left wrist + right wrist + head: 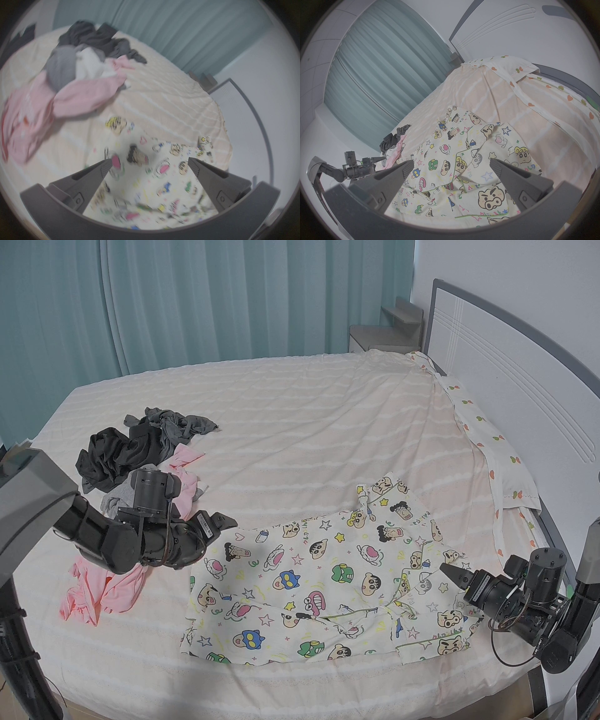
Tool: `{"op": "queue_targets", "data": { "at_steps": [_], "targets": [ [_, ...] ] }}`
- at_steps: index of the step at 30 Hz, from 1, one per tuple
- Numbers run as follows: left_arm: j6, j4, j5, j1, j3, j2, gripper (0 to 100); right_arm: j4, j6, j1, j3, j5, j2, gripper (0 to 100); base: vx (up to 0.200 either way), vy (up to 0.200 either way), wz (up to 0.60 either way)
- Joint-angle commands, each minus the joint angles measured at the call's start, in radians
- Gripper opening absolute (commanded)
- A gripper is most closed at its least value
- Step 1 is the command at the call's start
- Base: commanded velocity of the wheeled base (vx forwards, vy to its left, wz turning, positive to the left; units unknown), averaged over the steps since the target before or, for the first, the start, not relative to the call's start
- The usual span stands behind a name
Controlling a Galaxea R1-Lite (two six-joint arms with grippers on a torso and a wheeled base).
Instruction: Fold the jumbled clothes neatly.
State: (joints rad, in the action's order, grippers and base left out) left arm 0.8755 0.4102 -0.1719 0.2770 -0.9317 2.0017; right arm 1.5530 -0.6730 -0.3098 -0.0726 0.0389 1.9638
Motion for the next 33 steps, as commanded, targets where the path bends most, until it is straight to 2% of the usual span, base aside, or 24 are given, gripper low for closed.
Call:
{"op": "queue_targets", "data": {
  "at_steps": [1,2,8,18,23,25,26,29,30,31,33],
  "targets": [
    [0.134,-0.053,-0.089,0.120,0.246,-0.261,100,0.012,-0.002,-0.002,0.013,-0.002,-0.020,100,0.000,0.000,0.00],
    [0.138,-0.047,-0.083,0.142,0.301,-0.281,100,0.012,0.000,-0.002,0.019,-0.002,-0.023,100,0.000,0.000,0.00],
    [0.172,0.044,-0.077,0.189,0.416,-0.279,100,0.012,0.000,-0.003,0.031,-0.002,-0.023,100,0.000,0.000,0.00],
    [0.338,0.084,-0.070,0.212,0.436,-0.244,100,0.012,-0.007,-0.018,0.046,-0.001,-0.025,100,-0.180,0.000,0.00],
    [0.365,0.119,0.012,0.211,0.468,-0.184,100,0.012,-0.008,-0.026,0.046,-0.001,-0.025,100,-0.200,0.000,0.00],
    [0.365,0.122,0.014,0.211,0.468,-0.181,100,0.012,-0.008,-0.026,0.048,-0.001,-0.025,100,-0.100,0.000,0.00],
    [0.367,0.174,0.074,0.211,0.481,-0.107,100,0.012,-0.008,-0.038,0.053,-0.001,-0.023,100,0.000,0.000,0.00],
    [0.367,0.229,0.169,0.211,0.478,-0.017,100,0.012,-0.008,-0.052,0.057,-0.001,-0.023,100,0.000,0.000,0.00],
    [0.367,0.229,0.169,0.211,0.478,-0.017,100,0.012,-0.008,-0.052,0.057,-0.001,-0.023,100,0.000,0.000,0.00],
    [0.367,0.274,0.224,0.211,0.472,0.037,100,0.012,-0.007,-0.052,0.057,0.001,-0.023,100,0.000,0.000,0.00],
    [0.365,0.323,0.252,0.211,0.472,0.080,100,0.012,-0.007,-0.051,0.057,0.001,-0.025,100,0.000,0.000,0.00]
  ]
}}
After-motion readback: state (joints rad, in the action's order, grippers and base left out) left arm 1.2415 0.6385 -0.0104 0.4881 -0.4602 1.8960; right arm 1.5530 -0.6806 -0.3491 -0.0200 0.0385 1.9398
